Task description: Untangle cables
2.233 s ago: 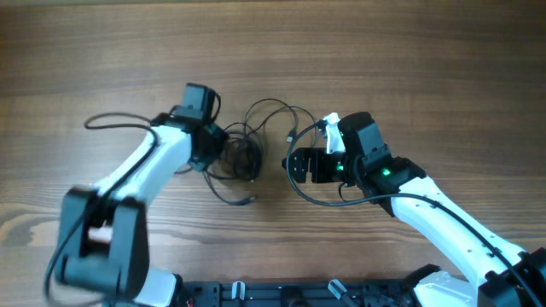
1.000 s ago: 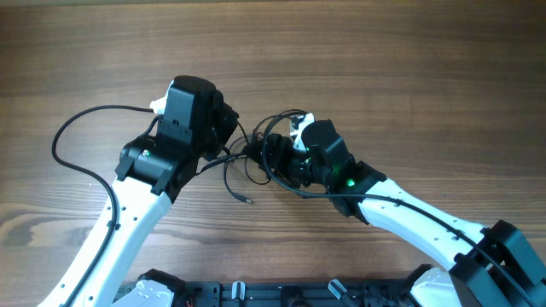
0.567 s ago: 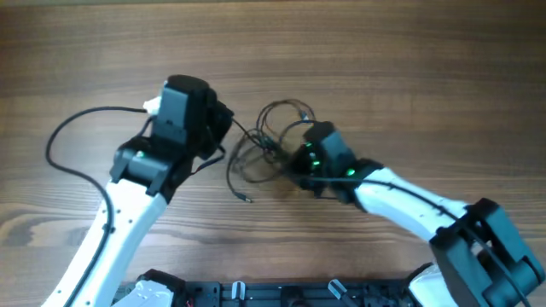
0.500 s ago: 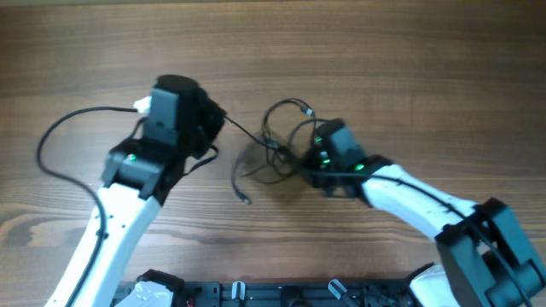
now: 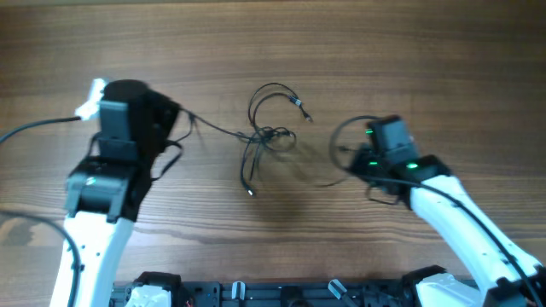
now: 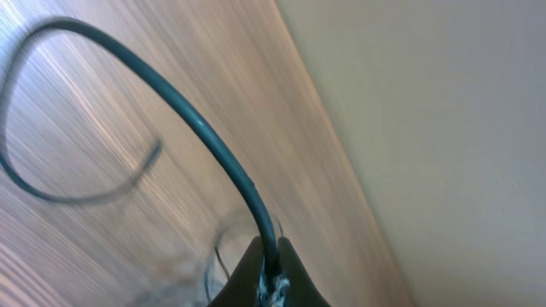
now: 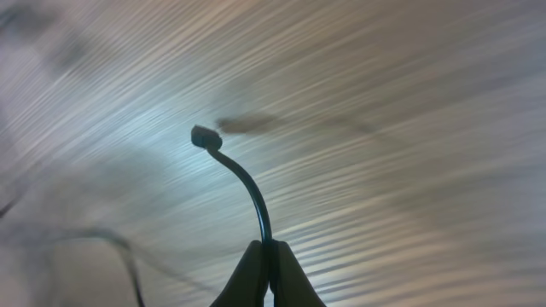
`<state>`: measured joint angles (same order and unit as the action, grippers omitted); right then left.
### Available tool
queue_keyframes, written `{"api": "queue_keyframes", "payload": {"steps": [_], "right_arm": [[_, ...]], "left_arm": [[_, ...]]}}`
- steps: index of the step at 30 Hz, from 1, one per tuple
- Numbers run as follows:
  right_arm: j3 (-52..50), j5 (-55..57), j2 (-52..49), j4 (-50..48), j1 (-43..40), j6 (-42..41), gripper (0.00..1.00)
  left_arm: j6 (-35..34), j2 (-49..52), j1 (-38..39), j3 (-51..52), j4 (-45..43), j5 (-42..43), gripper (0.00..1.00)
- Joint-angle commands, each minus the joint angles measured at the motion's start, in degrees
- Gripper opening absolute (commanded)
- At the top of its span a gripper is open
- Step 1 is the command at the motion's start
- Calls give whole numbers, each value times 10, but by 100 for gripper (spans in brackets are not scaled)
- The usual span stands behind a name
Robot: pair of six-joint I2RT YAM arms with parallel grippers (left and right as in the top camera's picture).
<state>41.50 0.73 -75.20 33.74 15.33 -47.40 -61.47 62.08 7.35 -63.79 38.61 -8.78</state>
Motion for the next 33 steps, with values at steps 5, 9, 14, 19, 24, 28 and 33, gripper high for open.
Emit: {"api": "queue_keyframes", "payload": {"steps": [5, 9, 14, 19, 24, 28, 33], "right_arm": [[1, 63, 98, 35, -222, 87, 4], [1, -149, 104, -1, -248, 172, 11], [1, -230, 90, -18, -229, 174, 96], [1, -365, 85, -37, -184, 175, 100], [1, -418, 85, -83, -83, 124, 92], [1, -375, 74, -90, -9, 30, 72], [1, -311, 33, -98, 101, -149, 60]], "left_arm": [[57, -53, -154, -3, 16, -11, 4], [58, -31, -176, -3, 15, 142, 4], [57, 31, -145, -3, 14, 247, 4], [31, 87, -89, -3, 12, 285, 4], [-65, 122, -32, -3, 0, 284, 4], [-68, 127, -6, -3, -5, 275, 4], [-67, 127, 17, -3, -4, 265, 4]]}}
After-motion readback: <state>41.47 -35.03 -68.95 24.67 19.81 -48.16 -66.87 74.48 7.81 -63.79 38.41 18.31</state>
